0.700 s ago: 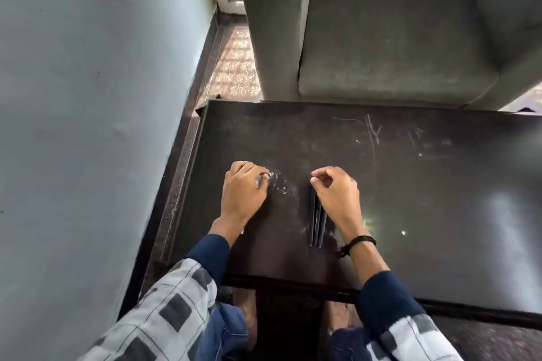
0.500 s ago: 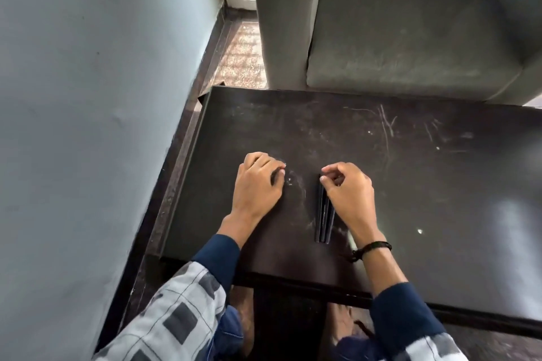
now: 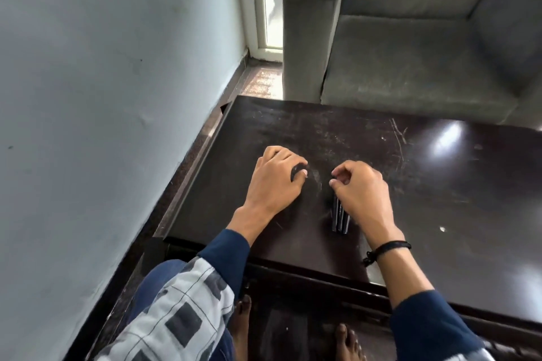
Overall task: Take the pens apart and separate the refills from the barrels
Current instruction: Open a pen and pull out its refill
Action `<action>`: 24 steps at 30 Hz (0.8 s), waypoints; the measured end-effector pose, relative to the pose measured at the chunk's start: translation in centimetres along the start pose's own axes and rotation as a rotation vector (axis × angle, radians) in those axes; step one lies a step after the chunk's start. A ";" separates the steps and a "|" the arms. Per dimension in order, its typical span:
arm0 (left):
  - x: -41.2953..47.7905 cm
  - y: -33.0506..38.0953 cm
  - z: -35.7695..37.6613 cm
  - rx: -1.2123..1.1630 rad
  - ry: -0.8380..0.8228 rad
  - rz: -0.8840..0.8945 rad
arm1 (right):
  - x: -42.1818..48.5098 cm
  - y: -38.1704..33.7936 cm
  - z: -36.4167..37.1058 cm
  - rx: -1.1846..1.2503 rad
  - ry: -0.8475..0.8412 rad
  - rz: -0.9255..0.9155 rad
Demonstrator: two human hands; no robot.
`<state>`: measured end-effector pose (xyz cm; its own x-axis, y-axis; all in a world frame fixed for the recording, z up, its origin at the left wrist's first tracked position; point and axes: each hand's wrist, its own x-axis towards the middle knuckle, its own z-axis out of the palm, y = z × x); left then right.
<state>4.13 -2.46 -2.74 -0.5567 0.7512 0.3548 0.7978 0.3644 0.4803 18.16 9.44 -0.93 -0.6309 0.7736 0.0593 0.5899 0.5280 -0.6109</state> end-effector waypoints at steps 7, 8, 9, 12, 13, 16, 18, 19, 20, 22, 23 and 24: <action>-0.4 1.3 -1.5 -0.007 0.043 -0.004 | -2.4 -0.7 0.3 -0.209 0.037 -0.048; -0.2 1.4 -1.5 -0.010 0.045 0.002 | -2.4 -0.5 0.3 -0.246 0.051 -0.062; -0.1 1.3 -1.3 -0.009 0.044 0.004 | -2.4 -0.5 0.5 -0.274 0.045 -0.072; 0.1 0.9 -0.5 -0.020 0.031 -0.001 | -1.9 -0.4 1.0 -0.290 0.018 -0.088; 0.3 0.8 -0.2 -0.020 0.008 -0.001 | -1.7 -0.3 1.2 -0.287 0.014 -0.092; 0.8 0.4 0.1 -0.015 -0.027 0.004 | -1.4 0.0 1.5 -0.279 0.023 -0.098; 1.5 0.1 -0.7 -0.015 -0.003 -0.022 | -1.2 0.1 1.6 -0.295 0.037 -0.092; 1.8 -0.3 -1.1 -0.028 0.021 -0.043 | -1.2 0.2 1.6 -0.304 0.029 -0.085; 2.1 -0.7 -1.6 -0.043 0.044 -0.064 | -1.2 0.2 1.7 -0.310 0.012 -0.076; 2.4 -1.2 -2.5 -0.077 0.062 -0.105 | -1.3 0.0 1.8 -0.322 -0.023 -0.067; 2.4 -1.5 -2.8 -0.093 0.062 -0.124 | -1.4 -0.2 1.9 -0.326 -0.035 -0.068; 2.4 -1.6 -3.0 -0.103 0.059 -0.135 | -1.5 -0.3 2.1 -0.325 -0.045 -0.071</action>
<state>0.78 -2.89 -0.23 -0.6723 0.6644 0.3265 0.6885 0.3990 0.6057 17.86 7.39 -2.45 -0.6939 0.7181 0.0531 0.6688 0.6700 -0.3220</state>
